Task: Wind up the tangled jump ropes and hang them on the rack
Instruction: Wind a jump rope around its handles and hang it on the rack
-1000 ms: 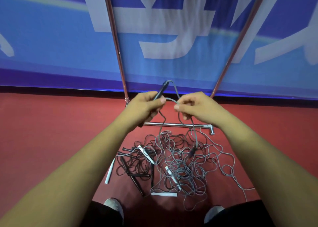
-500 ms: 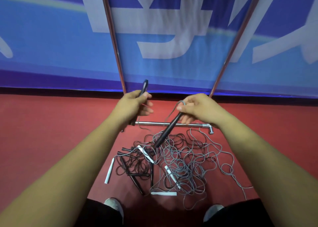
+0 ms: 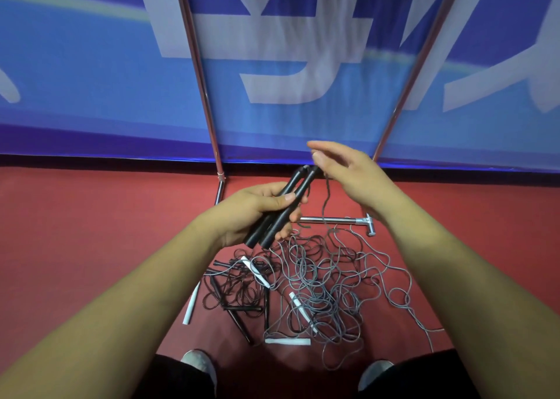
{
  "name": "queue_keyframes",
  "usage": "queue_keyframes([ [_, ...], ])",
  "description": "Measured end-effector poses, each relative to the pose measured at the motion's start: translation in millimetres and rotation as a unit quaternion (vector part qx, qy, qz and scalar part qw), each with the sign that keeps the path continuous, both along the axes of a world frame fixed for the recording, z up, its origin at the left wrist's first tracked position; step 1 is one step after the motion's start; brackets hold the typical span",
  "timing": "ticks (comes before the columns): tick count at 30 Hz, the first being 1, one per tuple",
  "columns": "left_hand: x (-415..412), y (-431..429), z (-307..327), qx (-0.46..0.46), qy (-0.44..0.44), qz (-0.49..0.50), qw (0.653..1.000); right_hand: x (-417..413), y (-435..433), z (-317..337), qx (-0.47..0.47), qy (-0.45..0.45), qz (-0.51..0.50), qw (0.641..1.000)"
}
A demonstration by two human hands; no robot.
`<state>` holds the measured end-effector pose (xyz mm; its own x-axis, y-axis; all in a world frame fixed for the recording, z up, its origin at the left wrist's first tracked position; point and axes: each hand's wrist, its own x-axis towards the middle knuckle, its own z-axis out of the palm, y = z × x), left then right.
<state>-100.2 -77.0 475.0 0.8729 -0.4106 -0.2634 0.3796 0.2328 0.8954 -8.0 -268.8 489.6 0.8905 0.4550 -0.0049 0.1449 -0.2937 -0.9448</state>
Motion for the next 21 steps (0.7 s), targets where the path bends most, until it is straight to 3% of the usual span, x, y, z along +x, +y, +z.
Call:
queue_keyframes([
  [4, 0.8, -1.3, 1.2, -0.02, 0.002, -0.018, 1.0, -1.4, -1.3, -0.5, 0.064, 0.055, 0.071, 0.994],
  [10, 0.9, -3.5, -1.2, -0.004, 0.039, -0.013, 0.999, 3.0, -8.0, 7.0, 0.056, 0.084, 0.061, 0.993],
  [21, -6.0, -6.5, -1.6, 0.0, 0.048, -0.062, 0.997, 8.1, -15.7, 12.7, 0.042, 0.0, -0.016, 0.999],
])
